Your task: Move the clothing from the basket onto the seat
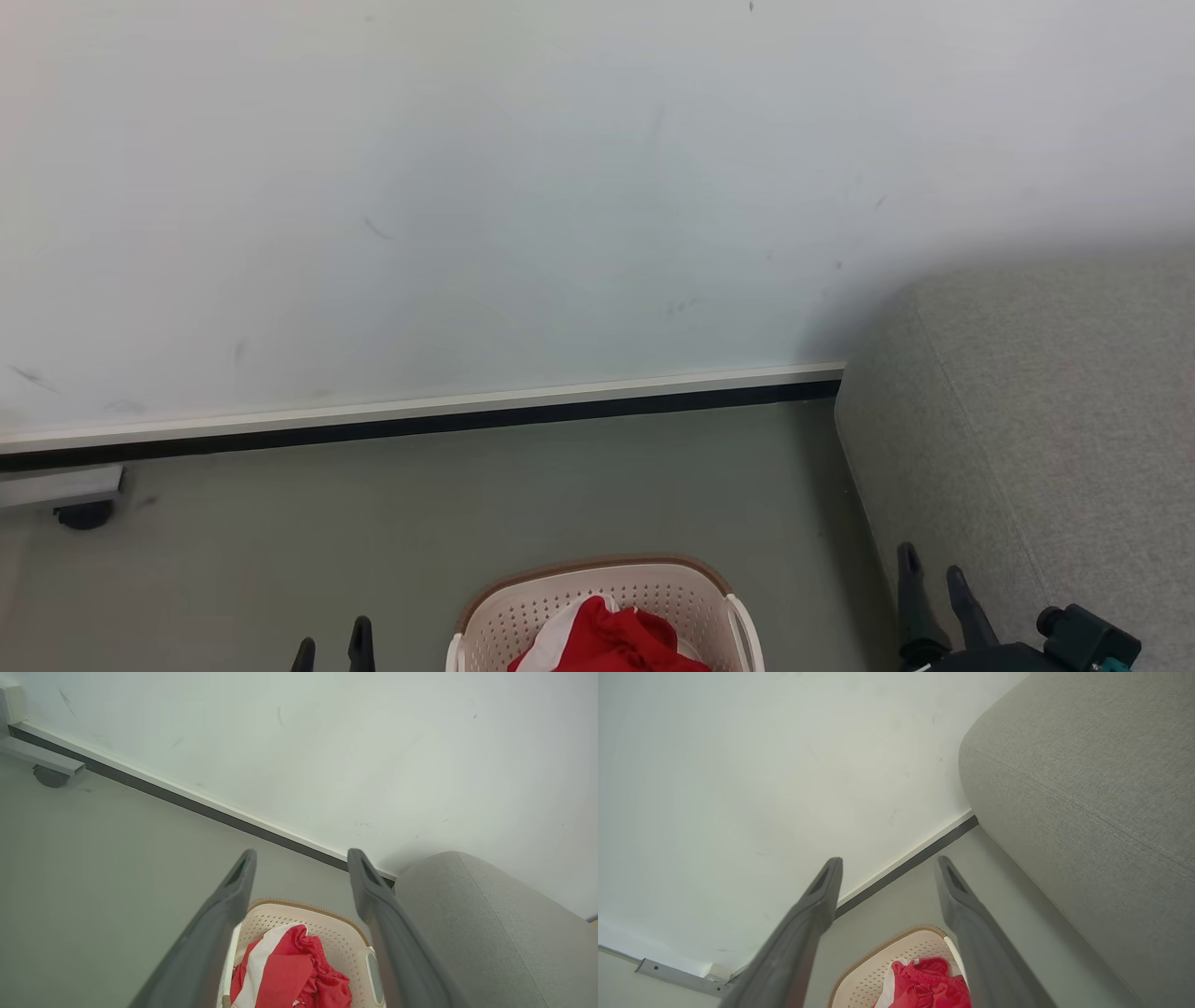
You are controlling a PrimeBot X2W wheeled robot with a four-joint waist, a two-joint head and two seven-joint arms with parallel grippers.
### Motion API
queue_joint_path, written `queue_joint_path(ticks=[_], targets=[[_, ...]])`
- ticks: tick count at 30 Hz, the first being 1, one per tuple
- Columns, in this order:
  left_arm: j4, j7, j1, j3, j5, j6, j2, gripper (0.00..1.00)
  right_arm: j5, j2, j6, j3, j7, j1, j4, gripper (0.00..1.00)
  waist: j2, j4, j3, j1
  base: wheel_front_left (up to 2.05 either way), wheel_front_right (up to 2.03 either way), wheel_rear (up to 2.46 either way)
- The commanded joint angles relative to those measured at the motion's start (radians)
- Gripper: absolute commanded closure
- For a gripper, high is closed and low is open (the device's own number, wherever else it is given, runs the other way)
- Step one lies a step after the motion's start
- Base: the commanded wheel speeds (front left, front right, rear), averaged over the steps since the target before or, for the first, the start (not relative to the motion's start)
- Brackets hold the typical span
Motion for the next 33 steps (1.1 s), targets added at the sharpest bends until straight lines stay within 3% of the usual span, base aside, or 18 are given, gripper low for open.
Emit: queue_joint_path(ticks=[1,13,33], targets=[[-0.011,-0.009,0.005,-0.001,0.028,0.004,0.006,0.0,-0.026,-0.005,0.0,0.006,-0.005,0.008,-0.011,0.0,0.0,0.0,-0.001,0.0,0.0,0.0,0.0],[0.022,-0.037,-0.011,-0.041,0.188,0.026,0.024,0.0,-0.165,-0.005,0.001,0.017,0.01,0.025,-0.038,0.0,0.0,0.0,-0.01,0.0,0.0,0.0,0.0],[0.061,-0.078,-0.048,-0.044,0.304,0.019,0.033,0.0,-0.305,-0.006,0.001,0.057,-0.002,0.055,-0.048,0.0,0.0,-0.003,-0.029,0.0,0.0,0.0,0.0]])
